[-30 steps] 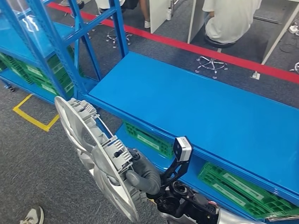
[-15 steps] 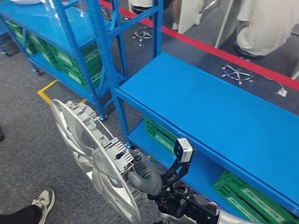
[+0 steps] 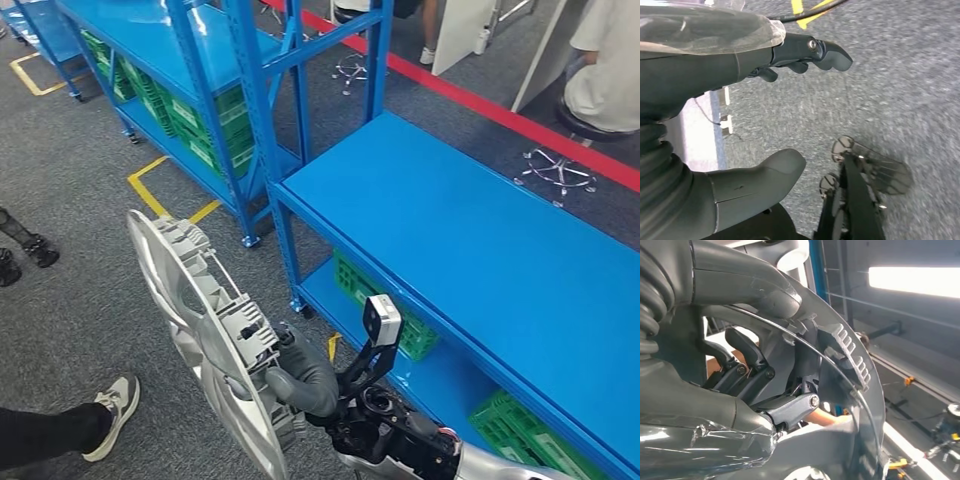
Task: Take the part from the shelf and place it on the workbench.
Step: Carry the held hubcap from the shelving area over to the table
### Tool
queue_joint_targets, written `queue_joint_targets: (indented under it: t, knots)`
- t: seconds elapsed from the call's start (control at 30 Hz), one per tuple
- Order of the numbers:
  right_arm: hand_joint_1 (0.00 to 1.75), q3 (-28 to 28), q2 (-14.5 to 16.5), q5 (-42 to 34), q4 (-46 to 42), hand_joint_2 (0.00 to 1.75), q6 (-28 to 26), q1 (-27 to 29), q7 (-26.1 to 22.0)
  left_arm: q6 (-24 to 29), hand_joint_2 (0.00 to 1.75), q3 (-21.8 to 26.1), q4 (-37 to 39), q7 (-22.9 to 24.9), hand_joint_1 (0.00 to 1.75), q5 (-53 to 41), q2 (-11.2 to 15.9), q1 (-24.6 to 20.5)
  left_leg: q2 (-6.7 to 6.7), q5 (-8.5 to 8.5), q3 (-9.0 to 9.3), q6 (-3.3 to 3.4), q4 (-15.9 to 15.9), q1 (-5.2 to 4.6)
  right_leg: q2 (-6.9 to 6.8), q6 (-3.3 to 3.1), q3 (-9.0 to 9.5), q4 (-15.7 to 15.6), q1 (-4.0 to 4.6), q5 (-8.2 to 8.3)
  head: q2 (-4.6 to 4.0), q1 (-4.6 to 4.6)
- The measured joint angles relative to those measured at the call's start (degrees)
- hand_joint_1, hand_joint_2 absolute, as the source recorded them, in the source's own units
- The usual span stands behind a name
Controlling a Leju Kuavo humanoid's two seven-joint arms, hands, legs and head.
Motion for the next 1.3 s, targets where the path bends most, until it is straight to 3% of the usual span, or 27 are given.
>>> queue_joint_targets:
  t: [0.07,0.13,0.2,0.27,0.33,0.4,0.43,0.47,0.5,0.53,0.6,0.67,0.73,0.8,0.87,0.93,0.97,1.0,1.07,1.13,1.17,1.23,1.3]
  knots:
    - [1.75,-0.07,0.00,0.03,-0.02,1.75,-0.37,0.00,-0.01,-0.01,1.75,0.00,0.00,0.05,0.00,-0.20,-0.06,-0.02,1.73,3.44,4.41,0.34,-8.38,-0.08,-0.95,0.26,0.14,0.01,0.10,-0.18,0.00,-0.15]
    - [1.75,-0.26,0.00,0.06,-0.05,1.75,-0.60,0.01,-0.03,-0.03,1.75,0.00,0.00,0.05,0.00,-0.34,-0.11,-0.15,3.20,4.96,7.29,1.04,-13.82,-0.46,-1.73,0.78,0.33,0.01,0.37,-0.49,0.00,-0.06]
    - [1.75,-0.43,0.00,0.10,-0.06,1.75,-0.66,0.03,-0.04,-0.03,1.75,0.00,0.00,0.05,0.00,-0.41,-0.15,-0.12,2.71,5.01,7.59,1.77,-14.56,-0.85,-2.44,1.43,0.62,-0.15,0.49,-0.74,0.00,0.18]
    - [1.75,-0.48,0.00,0.13,-0.13,1.75,-0.69,0.05,-0.05,-0.03,1.75,-0.01,0.00,0.06,0.00,-0.43,-0.18,0.02,1.82,5.18,7.89,2.48,-14.97,-0.70,-2.00,2.07,0.54,0.43,0.27,-1.52,0.00,0.34]
    - [1.75,-0.54,-0.01,0.13,-0.25,1.75,-0.78,0.18,-0.07,-0.05,1.75,-0.02,0.00,0.07,0.00,-0.42,-0.20,0.03,0.96,5.35,8.25,3.19,-15.33,-0.47,0.03,2.41,-1.40,5.13,0.12,-4.38,0.00,0.75]
    - [1.75,-0.64,-0.04,0.14,-0.31,1.75,-0.98,0.56,-0.07,-0.23,1.75,-0.02,0.00,0.05,0.00,-0.47,-0.17,-0.04,-0.11,5.26,8.34,3.60,-15.33,-0.63,1.63,2.52,-5.26,13.56,0.17,-8.13,0.00,1.34]
    - [1.75,-0.70,-0.06,0.19,-0.31,1.75,-1.16,0.81,-0.07,-0.36,1.75,-0.02,0.00,0.02,0.00,-0.53,-0.16,-0.05,-0.76,5.23,8.41,3.70,-15.31,-0.70,1.91,2.57,-6.84,16.67,0.18,-8.97,0.00,1.54]
    - [1.75,-0.77,-0.08,0.27,-0.31,1.75,-1.37,1.04,-0.05,-0.52,1.75,-0.03,0.00,-0.04,0.00,-0.63,-0.15,-0.04,-1.45,5.17,8.52,3.73,-15.29,-0.75,2.05,2.59,-7.48,17.62,0.19,-8.60,0.00,1.67]
    - [1.75,-0.84,-0.08,0.41,-0.32,1.75,-1.63,1.26,-0.03,-0.71,1.75,-0.04,0.00,-0.10,0.00,-0.80,-0.14,-0.01,-2.18,5.10,8.68,3.71,-15.25,-0.78,2.19,2.54,-6.96,16.06,0.17,-7.00,0.00,1.79]
    - [1.75,-0.93,-0.09,0.60,-0.36,1.75,-1.95,1.44,-0.01,-0.89,1.75,-0.06,0.00,-0.15,0.00,-0.99,-0.14,0.01,-2.90,4.99,8.88,3.64,-15.17,-0.78,2.63,2.43,-5.49,12.45,0.15,-4.54,0.00,1.95]
    - [1.75,-1.19,-0.12,1.18,-0.53,1.75,-2.66,1.84,-0.01,-1.27,1.75,-0.19,0.00,-0.13,0.00,-1.51,-0.18,-0.02,-4.23,4.73,8.97,3.34,-14.82,-0.80,4.89,2.08,-2.18,4.50,-0.04,-0.71,0.00,2.27]
    - [1.75,-1.52,-0.19,1.73,-1.02,1.75,-3.30,2.56,-0.04,-1.49,1.75,-0.40,0.00,0.18,0.00,-1.97,-0.19,-0.07,-5.34,4.72,8.44,2.80,-14.50,-0.66,6.59,1.76,-0.51,0.98,-0.07,-0.07,0.00,2.32]
    - [1.75,-1.79,-0.24,2.09,-1.64,1.75,-3.72,3.31,-0.03,-1.52,1.75,-0.72,0.01,0.76,0.00,-2.17,-0.10,0.11,-6.31,4.91,8.01,2.07,-14.52,-0.46,6.05,1.35,0.00,0.32,-0.03,-0.13,0.00,2.30]
    - [1.75,-1.90,-0.24,2.35,-2.16,1.75,-3.97,3.77,0.13,-1.40,1.75,-0.96,0.02,1.38,0.00,-2.03,-0.08,0.35,-4.84,3.94,7.24,1.42,-13.02,-0.50,4.87,0.72,0.43,-0.45,-0.20,0.23,0.00,1.89]
    - [1.75,-1.91,-0.24,2.52,-2.56,1.75,-4.08,4.07,0.48,-1.21,1.75,-1.01,0.02,1.82,0.00,-1.63,-0.14,0.28,-1.86,0.87,4.16,0.79,-7.00,-0.45,3.43,0.28,0.69,-0.93,-0.17,0.39,0.00,1.04]
    - [1.75,-1.89,-0.24,2.42,-2.73,1.75,-4.03,4.28,0.99,-0.95,1.75,-1.01,0.02,2.10,0.00,-1.05,-0.20,0.15,-0.57,-1.92,0.07,0.19,0.56,-0.11,1.93,0.09,0.67,-0.95,0.00,0.26,0.00,0.52]
    - [1.75,-1.86,-0.24,2.23,-2.73,1.75,-3.97,4.34,1.24,-0.77,1.75,-1.01,0.02,2.27,0.00,-0.76,-0.25,0.14,-0.35,-2.02,-0.93,-0.03,2.23,0.08,1.21,0.06,0.71,-0.94,0.04,0.15,0.00,0.41]
    - [1.75,-1.83,-0.24,2.03,-2.73,1.75,-3.91,4.36,1.43,-0.60,1.75,-1.01,0.02,2.42,0.00,-0.52,-0.31,0.17,-0.18,-1.05,-0.72,-0.19,1.57,0.27,0.56,0.11,0.78,-0.93,0.03,0.04,0.00,0.28]
    - [1.75,-1.79,-0.24,1.78,-2.73,1.75,-3.82,4.34,1.62,-0.38,1.75,-1.01,0.02,2.62,0.00,-0.27,-0.38,0.19,1.04,2.81,3.05,-0.34,-5.85,0.54,-0.52,0.44,1.10,-0.91,0.03,-0.28,0.00,0.03]
    - [1.75,-1.77,-0.24,1.73,-2.74,1.75,-3.77,4.29,1.68,-0.32,1.75,-1.01,0.02,2.64,0.00,-0.20,-0.46,0.05,2.56,5.22,6.66,0.10,-12.83,0.31,-1.40,1.08,1.36,-0.82,0.27,-0.74,0.00,-0.04]
    - [1.75,-1.74,-0.23,1.72,-2.75,1.75,-3.73,4.27,1.70,-0.29,1.75,-1.01,0.02,2.65,0.00,-0.19,-0.50,-0.02,2.90,5.44,7.37,0.51,-14.27,0.08,-1.78,1.43,1.51,-0.80,0.38,-0.96,0.00,0.09]
    - [1.75,-1.64,-0.22,1.64,-2.75,1.75,-3.65,4.21,1.72,-0.15,1.75,-1.01,0.02,2.68,0.00,-0.17,-0.53,-0.02,1.96,5.28,7.41,1.54,-14.51,-0.31,-2.53,2.09,1.91,-0.91,0.31,-1.27,0.00,0.47]
    - [1.75,-1.53,-0.22,1.48,-2.79,1.75,-3.64,4.15,1.70,0.04,1.75,-1.01,0.02,2.72,0.00,-0.15,-0.52,0.08,1.10,5.27,7.78,2.39,-14.78,-0.31,-1.83,2.63,1.78,0.21,-0.03,-2.40,0.00,0.70]
